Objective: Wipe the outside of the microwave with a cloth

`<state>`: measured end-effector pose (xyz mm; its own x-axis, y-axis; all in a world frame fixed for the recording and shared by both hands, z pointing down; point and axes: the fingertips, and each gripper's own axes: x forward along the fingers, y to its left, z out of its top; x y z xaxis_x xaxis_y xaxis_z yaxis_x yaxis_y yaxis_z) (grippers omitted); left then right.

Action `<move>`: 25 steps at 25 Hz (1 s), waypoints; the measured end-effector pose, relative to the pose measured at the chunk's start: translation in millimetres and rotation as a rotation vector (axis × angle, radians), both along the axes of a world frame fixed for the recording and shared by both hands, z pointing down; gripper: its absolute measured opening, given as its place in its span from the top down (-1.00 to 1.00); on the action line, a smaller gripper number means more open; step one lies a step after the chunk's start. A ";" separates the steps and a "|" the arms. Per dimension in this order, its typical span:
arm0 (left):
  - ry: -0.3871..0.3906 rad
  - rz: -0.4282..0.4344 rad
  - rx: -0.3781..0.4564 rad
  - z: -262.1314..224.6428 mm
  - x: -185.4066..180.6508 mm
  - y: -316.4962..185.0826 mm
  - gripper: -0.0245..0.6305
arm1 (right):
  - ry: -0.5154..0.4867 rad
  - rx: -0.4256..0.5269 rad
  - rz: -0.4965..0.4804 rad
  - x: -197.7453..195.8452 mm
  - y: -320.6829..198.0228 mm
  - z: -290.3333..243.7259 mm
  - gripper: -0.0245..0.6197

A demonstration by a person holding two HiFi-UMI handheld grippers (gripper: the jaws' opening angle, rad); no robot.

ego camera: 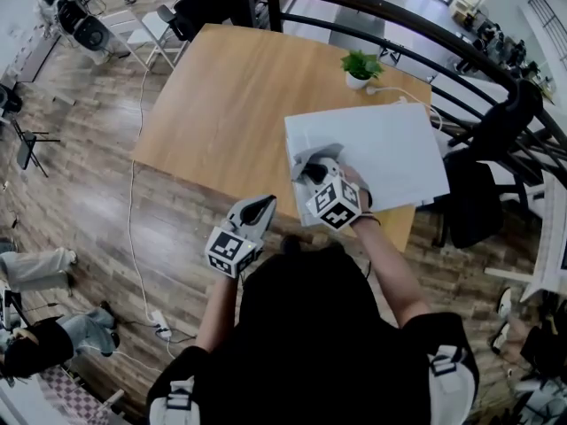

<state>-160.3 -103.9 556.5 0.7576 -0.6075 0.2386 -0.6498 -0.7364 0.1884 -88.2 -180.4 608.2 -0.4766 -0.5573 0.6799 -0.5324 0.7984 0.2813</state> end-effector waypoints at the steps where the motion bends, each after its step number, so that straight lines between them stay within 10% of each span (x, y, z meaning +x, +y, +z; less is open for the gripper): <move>1: 0.000 -0.001 0.000 0.1 -1.8 0.3 0.93 | 0.002 0.003 0.000 -1.7 -4.9 -0.3 0.87; 25: 0.004 -0.016 -0.008 2.8 -24.2 4.3 0.93 | -0.022 -0.041 0.053 5.1 -47.9 0.3 0.87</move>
